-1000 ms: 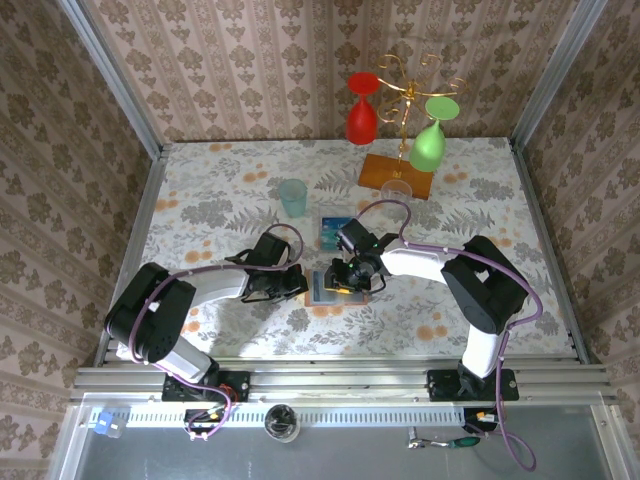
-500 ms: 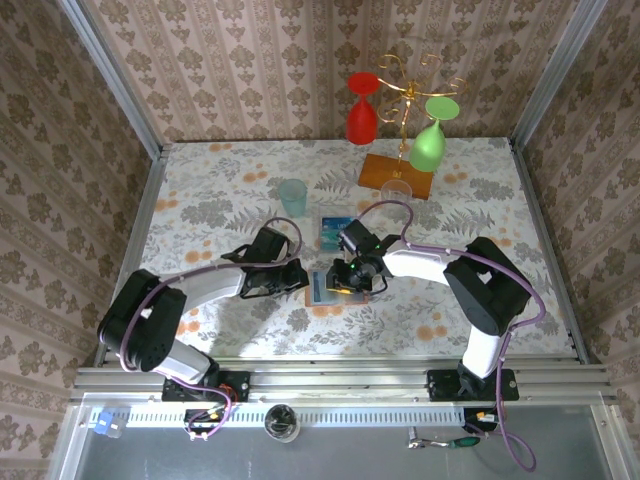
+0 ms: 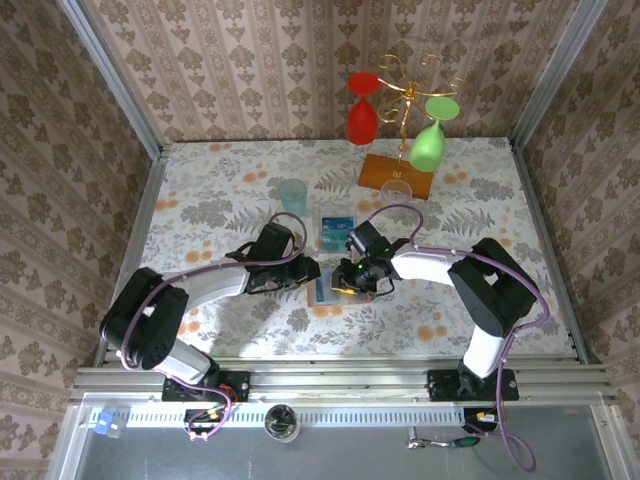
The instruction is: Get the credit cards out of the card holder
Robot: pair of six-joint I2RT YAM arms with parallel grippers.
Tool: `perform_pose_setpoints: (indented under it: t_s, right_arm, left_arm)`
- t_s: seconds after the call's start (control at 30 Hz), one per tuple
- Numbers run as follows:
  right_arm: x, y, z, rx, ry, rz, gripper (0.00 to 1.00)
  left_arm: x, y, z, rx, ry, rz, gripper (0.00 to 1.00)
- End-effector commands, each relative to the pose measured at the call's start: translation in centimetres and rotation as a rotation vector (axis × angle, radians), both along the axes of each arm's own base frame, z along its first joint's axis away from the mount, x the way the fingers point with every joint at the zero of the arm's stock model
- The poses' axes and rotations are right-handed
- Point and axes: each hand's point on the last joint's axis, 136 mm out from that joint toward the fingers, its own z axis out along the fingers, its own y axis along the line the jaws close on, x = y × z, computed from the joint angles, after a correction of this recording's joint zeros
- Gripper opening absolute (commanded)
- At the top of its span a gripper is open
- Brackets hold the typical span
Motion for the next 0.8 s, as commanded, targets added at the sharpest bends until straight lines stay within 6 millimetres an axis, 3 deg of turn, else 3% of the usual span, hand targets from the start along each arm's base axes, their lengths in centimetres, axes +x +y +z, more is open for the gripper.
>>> perform_pose_setpoints:
  t_s: [0.0,0.77]
  right_arm:
    - [0.0,-0.1,0.5,0.041,0.012,-0.023,0.27]
    - [-0.1,-0.2,0.5,0.086,0.029,-0.041,0.26]
  left_arm:
    - [-0.3,-1.0,-0.5,-0.039,0.030,-0.009,0.28]
    - [-0.8,-1.7,-2.1,-0.018,0.081,-0.025,0.30]
